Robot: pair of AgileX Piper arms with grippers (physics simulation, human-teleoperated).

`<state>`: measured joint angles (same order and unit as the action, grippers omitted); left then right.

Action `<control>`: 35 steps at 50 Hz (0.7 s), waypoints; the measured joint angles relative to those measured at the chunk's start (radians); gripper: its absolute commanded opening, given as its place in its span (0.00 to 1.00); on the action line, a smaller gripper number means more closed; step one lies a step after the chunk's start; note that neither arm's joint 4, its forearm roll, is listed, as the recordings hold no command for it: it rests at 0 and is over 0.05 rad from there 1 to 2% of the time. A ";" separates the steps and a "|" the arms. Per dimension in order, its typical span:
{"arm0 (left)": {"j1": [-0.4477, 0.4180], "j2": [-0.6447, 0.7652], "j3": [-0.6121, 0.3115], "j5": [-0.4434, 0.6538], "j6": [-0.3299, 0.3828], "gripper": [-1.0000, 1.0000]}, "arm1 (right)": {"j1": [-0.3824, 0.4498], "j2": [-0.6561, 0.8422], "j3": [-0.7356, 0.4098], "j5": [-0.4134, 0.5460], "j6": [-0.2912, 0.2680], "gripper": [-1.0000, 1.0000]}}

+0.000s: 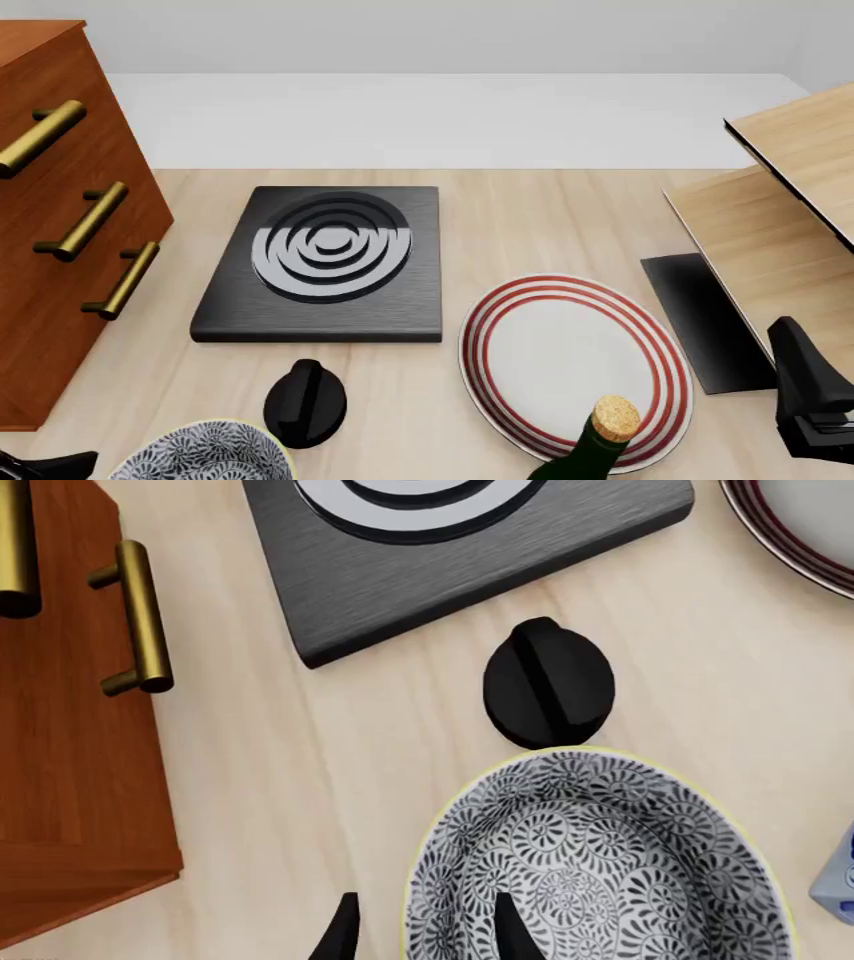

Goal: Pick up the akita bowl and put it on the plate.

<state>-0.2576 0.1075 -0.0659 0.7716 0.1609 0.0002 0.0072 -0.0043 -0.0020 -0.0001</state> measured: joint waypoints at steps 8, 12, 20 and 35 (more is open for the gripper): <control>0.003 0.002 0.000 0.001 -0.001 1.00 | 0.000 0.000 0.000 0.000 0.000 1.00; 0.004 0.005 0.000 0.001 -0.003 1.00 | 0.000 0.000 0.000 0.000 0.000 1.00; 0.002 0.017 0.001 -0.004 -0.005 1.00 | 0.000 0.000 0.000 0.000 0.000 1.00; 0.000 0.064 0.011 -0.031 -0.011 1.00 | 0.000 0.000 0.000 0.000 0.000 1.00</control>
<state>-0.2574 0.1712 -0.0550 0.7410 0.1504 0.0002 0.0072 -0.0043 -0.0020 -0.0002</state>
